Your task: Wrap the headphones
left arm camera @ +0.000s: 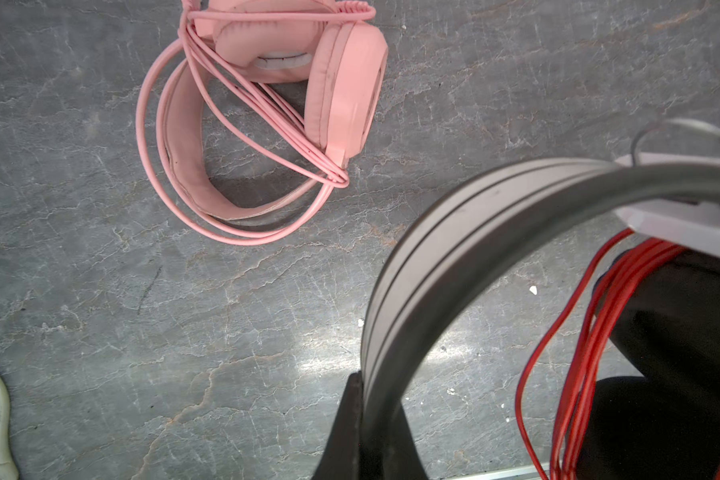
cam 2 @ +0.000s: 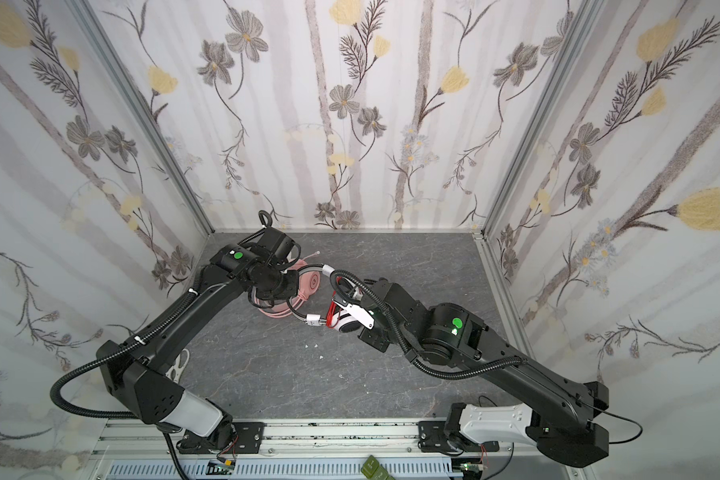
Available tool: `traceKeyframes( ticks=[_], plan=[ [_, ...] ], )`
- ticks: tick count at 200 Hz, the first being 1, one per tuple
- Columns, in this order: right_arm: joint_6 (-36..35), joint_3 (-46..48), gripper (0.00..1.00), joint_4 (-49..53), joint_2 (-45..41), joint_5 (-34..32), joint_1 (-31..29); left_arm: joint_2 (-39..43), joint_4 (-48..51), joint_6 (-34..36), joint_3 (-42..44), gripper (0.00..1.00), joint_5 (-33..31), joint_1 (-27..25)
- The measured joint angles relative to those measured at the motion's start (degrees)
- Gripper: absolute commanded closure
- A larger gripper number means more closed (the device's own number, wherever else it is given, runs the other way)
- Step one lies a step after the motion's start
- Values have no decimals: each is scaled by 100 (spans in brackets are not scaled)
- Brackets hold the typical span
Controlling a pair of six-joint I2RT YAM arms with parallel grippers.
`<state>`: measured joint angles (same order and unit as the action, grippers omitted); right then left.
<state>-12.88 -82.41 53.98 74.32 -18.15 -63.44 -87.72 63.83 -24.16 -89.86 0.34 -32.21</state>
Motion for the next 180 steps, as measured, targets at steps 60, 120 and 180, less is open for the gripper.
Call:
traceKeyframes(
  ticks=[60,120,180],
  plan=[
    [-415,-142,100,-345,-26,415,496,326,-59,127,575,100,-107,-216],
    [-507,-470,100,-590,273,1504,791,302,-109,127,621,100,-160,-328],
    [-542,-581,100,-651,756,2393,844,184,-129,116,621,100,-157,-369]
  ],
)
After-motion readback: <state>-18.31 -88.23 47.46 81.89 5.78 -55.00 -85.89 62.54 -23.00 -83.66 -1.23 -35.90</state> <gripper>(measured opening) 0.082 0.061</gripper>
